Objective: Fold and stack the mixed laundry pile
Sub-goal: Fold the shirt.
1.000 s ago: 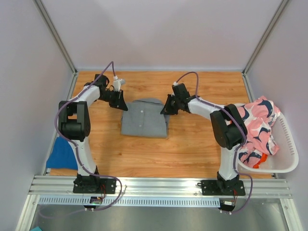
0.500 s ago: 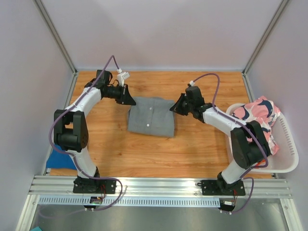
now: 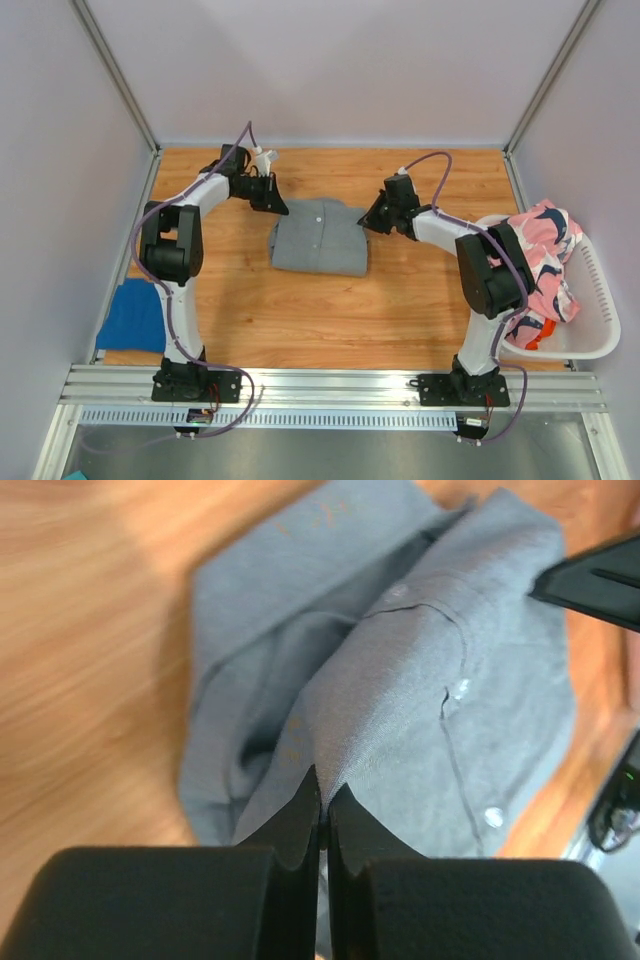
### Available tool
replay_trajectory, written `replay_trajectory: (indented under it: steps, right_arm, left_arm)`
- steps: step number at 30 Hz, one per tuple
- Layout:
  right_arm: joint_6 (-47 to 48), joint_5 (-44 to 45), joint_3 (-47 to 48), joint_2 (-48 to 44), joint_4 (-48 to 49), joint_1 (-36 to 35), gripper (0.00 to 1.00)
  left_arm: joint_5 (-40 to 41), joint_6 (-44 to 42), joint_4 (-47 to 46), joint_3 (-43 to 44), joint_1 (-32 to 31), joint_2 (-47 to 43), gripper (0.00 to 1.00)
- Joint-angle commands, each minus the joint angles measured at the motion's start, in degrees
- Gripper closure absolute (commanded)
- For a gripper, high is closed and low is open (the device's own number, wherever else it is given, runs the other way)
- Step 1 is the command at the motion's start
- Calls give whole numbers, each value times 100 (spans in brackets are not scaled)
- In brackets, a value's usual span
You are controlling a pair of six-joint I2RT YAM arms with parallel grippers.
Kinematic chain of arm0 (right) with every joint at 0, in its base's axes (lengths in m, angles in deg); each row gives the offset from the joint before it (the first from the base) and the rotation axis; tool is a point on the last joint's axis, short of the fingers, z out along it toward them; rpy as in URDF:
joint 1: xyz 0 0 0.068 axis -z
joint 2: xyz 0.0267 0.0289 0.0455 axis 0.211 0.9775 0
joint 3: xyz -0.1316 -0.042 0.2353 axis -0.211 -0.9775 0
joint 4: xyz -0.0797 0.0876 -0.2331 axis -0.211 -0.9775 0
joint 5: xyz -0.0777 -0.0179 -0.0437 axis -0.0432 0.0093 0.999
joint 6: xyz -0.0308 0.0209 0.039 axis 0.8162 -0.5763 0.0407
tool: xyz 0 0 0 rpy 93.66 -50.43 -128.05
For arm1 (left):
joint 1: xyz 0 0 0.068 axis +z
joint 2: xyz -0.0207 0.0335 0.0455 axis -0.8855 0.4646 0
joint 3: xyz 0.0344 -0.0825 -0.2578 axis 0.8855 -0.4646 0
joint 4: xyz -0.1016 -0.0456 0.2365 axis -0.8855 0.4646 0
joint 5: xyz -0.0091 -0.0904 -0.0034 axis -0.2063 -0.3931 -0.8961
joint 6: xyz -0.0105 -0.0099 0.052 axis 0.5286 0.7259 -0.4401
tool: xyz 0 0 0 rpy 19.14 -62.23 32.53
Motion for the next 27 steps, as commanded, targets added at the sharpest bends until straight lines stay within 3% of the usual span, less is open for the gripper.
replay_trajectory:
  steps: [1, 4, 5, 10, 11, 12, 14, 19, 21, 22, 23, 25, 27]
  right_arm:
    - [237, 256, 411, 344, -129, 131, 94]
    - [342, 336, 701, 607, -269, 175, 70]
    - [465, 319, 815, 678, -322, 184, 58]
    - [949, 467, 1675, 706, -1218, 175, 47]
    - [1036, 616, 1712, 505, -1280, 166, 46]
    - [1159, 869, 1782, 277, -1385, 157, 45]
    - [1230, 1046, 1870, 83, -1569, 122, 44]
    - [1204, 1375, 1669, -612, -1879, -220, 47]
    - [1108, 892, 1326, -753, -1285, -422, 62]
    - [916, 202, 1265, -701, -1089, -510, 75]
    - [818, -57, 1264, -614, -844, -546, 81]
    - [529, -540, 1387, -254, -710, -616, 93]
    - [344, -779, 1448, 115, -403, -634, 98]
  left_arm:
    - [992, 184, 54, 499, 63, 280, 96]
    - [1407, 123, 344, 877, 63, 589, 79]
    - [1451, 105, 415, 938, 63, 642, 67]
    - [1952, 61, 591, 1071, 71, 283, 46]
    - [1996, 70, 626, 1106, 71, 178, 32]
    - [2023, 61, 731, 1202, 71, -32, 25]
    - [2136, 26, 837, 1290, 71, -235, 24]
    - [2121, 0, 619, 905, 19, -1158, 28]
    - [1814, -245, 548, 571, -243, -1387, 49]
    - [1708, -351, 608, 518, -367, -1370, 59]
    - [1593, -465, 696, 482, -455, -1327, 77]
    - [1356, -510, 977, 543, -631, -976, 90]
    - [1285, -519, 1127, 736, -702, -580, 91]
